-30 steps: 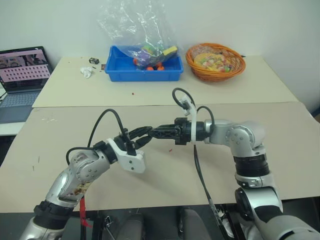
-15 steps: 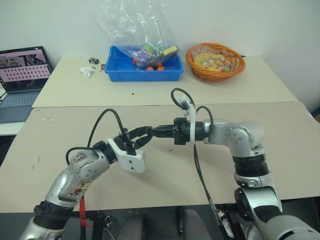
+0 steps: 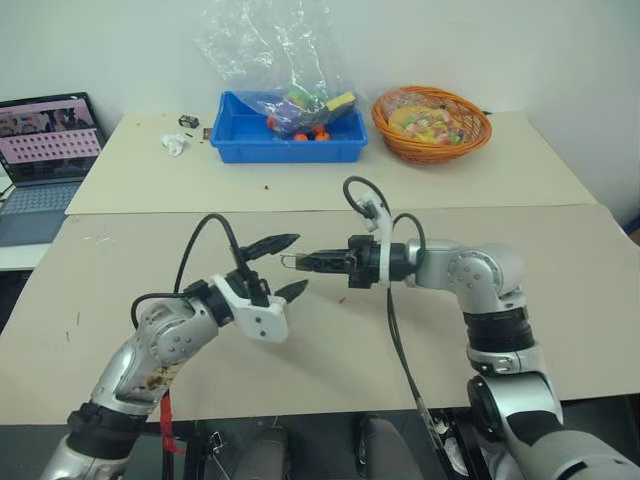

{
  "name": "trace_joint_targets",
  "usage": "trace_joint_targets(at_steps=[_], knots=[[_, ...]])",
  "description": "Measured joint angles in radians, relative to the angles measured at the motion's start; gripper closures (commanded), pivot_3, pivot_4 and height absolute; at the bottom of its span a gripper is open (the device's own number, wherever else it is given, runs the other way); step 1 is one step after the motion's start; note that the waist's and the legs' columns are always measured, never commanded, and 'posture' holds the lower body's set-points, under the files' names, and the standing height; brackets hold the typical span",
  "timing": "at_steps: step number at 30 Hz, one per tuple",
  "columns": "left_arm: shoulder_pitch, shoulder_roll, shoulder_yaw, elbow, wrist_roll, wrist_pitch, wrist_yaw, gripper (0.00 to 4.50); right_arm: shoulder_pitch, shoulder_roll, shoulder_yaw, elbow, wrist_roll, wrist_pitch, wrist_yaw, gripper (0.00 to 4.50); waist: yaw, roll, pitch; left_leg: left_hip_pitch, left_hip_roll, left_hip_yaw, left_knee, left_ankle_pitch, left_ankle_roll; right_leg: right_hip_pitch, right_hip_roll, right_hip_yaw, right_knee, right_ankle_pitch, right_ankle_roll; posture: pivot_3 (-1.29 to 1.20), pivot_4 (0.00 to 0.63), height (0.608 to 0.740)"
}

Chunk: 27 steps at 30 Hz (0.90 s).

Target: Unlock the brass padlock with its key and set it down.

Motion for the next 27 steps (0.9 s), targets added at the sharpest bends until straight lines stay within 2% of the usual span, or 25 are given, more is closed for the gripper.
trace_joint_targets(at_steps=[5, 8, 10, 11, 15, 18, 27], knots=[[0.056, -0.027, 0.066, -0.06, -0.272, 0.168, -0.079, 0.0, 0.0, -0.047, 0.0, 0.027, -0.016, -0.018, 0.034, 4.38, -0.001, 0.0, 0.0, 0.0, 0.0, 0.0, 0.0, 0.0, 0.0, 0.0, 0.0, 0.0, 0.0, 0.0, 0.0, 0.0, 0.15, 0.728], [0.075, -0.043, 0.08, -0.139, -0.453, 0.32, -0.127, 0.73, -0.001, -0.061, 0.0, 0.027, -0.016, -0.018, 0.053, 4.38, -0.002, 0.0, 0.0, 0.0, 0.0, 0.0, 0.0, 0.0, 0.0, 0.0, 0.0, 0.0, 0.0, 0.0, 0.0, 0.0, 0.15, 0.728], [0.082, -0.045, 0.079, -0.176, -0.532, 0.41, -0.151, 1.55, -0.002, -0.067, 0.0, 0.027, -0.016, -0.019, 0.064, 4.38, -0.001, 0.0, 0.0, 0.0, 0.0, 0.0, 0.0, 0.0, 0.0, 0.0, 0.001, 0.0, 0.0, 0.0, 0.0, 0.0, 0.15, 0.728], [0.083, -0.045, 0.079, -0.184, -0.552, 0.436, -0.157, 1.8, -0.002, -0.069, 0.0, 0.027, -0.016, -0.019, 0.066, 4.38, -0.001, 0.0, 0.0, 0.0, 0.0, 0.0, 0.0, 0.0, 0.0, 0.0, 0.001, 0.0, 0.0, 0.0, 0.0, 0.0, 0.15, 0.728], [0.087, -0.042, 0.08, -0.229, -0.698, 0.639, -0.182, 3.56, -0.003, -0.079, 0.0, 0.027, -0.016, -0.019, 0.081, 4.38, -0.001, 0.0, 0.0, 0.0, 0.0, 0.0, 0.0, 0.0, 0.0, 0.001, 0.001, 0.0, 0.0, 0.0, 0.0, 0.0, 0.15, 0.728], [0.084, -0.043, 0.083, -0.242, -0.771, 0.737, -0.181, 4.45, -0.003, -0.088, 0.0, 0.026, -0.014, -0.019, 0.099, 4.38, -0.001, 0.0, 0.0, 0.0, 0.0, 0.0, 0.0, 0.0, 0.0, 0.001, 0.001, 0.0, 0.0, 0.0, 0.0, 0.0, 0.15, 0.728], [0.064, -0.041, 0.092, -0.256, -0.814, 0.8, -0.179, 4.45, 0.05, -0.162, 0.025, -0.078, 0.005, -0.032, 0.207, 4.38, 0.002, 0.0, 0.0, 0.0, 0.0, 0.0, 0.0, 0.0, 0.0, 0.001, 0.001, 0.0, -0.001, 0.0, 0.0, 0.0, 0.15, 0.728]])
